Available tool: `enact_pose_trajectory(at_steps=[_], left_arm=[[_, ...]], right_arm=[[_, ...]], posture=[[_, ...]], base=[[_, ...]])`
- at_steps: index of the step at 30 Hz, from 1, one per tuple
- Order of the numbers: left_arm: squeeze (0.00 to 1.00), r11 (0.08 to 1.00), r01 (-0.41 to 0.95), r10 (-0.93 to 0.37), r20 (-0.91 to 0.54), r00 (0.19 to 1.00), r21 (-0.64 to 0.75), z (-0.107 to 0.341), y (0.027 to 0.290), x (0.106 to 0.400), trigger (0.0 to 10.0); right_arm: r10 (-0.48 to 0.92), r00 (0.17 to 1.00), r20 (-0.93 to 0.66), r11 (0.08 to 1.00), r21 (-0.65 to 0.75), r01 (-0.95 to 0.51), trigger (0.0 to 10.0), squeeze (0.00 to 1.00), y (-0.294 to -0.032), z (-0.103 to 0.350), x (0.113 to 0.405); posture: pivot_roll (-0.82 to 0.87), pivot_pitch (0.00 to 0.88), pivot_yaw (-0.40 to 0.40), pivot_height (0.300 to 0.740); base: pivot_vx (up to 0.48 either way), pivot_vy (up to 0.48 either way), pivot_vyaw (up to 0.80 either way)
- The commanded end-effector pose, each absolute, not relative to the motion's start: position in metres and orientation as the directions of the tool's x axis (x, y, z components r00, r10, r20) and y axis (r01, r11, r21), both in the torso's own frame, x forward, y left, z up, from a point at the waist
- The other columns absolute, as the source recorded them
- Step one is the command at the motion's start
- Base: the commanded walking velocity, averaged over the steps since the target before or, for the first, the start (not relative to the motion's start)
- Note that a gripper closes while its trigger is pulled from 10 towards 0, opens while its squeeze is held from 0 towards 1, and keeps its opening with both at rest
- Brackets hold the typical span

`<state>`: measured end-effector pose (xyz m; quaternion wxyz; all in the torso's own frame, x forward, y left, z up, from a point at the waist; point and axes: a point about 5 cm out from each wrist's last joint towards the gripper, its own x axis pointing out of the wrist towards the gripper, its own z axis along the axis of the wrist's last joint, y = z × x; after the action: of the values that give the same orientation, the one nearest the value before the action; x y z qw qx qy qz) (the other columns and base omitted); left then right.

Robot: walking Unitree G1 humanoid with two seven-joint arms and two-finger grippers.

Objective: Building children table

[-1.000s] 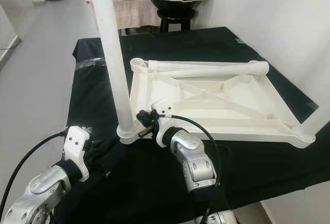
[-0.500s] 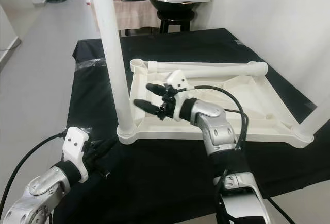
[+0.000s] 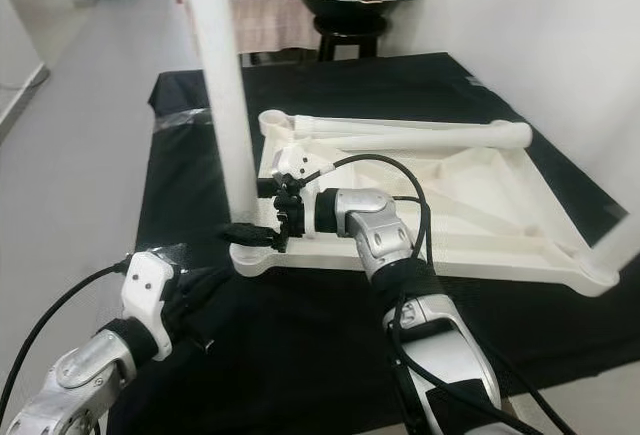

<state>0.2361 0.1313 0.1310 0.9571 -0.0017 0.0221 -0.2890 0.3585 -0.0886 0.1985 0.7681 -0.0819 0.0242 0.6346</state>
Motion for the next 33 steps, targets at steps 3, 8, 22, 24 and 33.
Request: enact_pose_trajectory(at_steps=[3,8,22,24,33], left_arm=[[0.0,0.831,0.556,-0.556,-0.054,0.83,-0.008,0.13,0.131,0.234,10.0],[0.0,0.829,0.56,-0.559,-0.058,0.827,-0.008,0.129,0.131,0.233,10.0],[0.0,0.825,0.565,-0.566,-0.052,0.823,-0.022,0.13,0.13,0.234,10.0],[0.0,0.824,0.566,-0.567,-0.05,0.822,-0.024,0.13,0.13,0.235,10.0],[0.0,0.825,0.564,-0.565,-0.046,0.824,-0.021,0.131,0.134,0.237,10.0]], right_arm=[[0.97,0.198,-0.142,0.186,-0.098,-0.978,10.0,0.0,-0.087,0.196,0.361],[0.975,0.196,-0.101,0.188,-0.082,-0.979,10.0,0.0,-0.079,0.193,0.361],[0.977,0.173,-0.121,0.169,-0.046,-0.985,0.0,0.0,-0.099,0.174,0.352],[0.96,0.227,-0.162,0.221,-0.051,-0.974,0.0,0.0,-0.111,0.166,0.345],[0.418,0.863,-0.283,0.875,-0.131,-0.467,0.0,0.0,-0.131,0.114,0.291]], posture=[[0.07,0.072,-0.049,0.74],[0.07,0.064,-0.044,0.74],[0.05,0.072,-0.047,0.74],[0.04,0.077,-0.058,0.74],[0.01,0.078,-0.056,0.74]], base=[[0.0,0.0,0.0],[0.0,0.0,0.0],[0.0,0.0,0.0],[0.0,0.0,0.0],[0.0,0.0,0.0]])
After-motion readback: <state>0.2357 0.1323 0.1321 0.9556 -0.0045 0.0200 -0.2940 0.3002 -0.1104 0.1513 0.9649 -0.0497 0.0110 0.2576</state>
